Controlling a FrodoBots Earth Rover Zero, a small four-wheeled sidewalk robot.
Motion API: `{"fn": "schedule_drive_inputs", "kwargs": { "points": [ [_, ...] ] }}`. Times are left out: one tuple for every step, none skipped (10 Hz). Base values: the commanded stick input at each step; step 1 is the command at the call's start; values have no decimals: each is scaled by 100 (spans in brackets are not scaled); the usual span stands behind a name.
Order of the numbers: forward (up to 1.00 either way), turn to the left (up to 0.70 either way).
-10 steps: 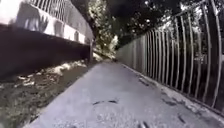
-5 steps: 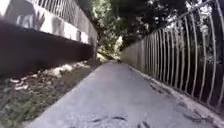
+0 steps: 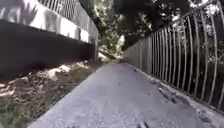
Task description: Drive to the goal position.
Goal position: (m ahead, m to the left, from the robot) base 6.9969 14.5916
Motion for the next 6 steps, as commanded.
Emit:
{"fn": "schedule_drive_inputs", "kwargs": {
  "points": [
    [70,2],
    [70,0],
    [70,0],
    [70,0],
    [70,0],
    [70,0]
  ]
}}
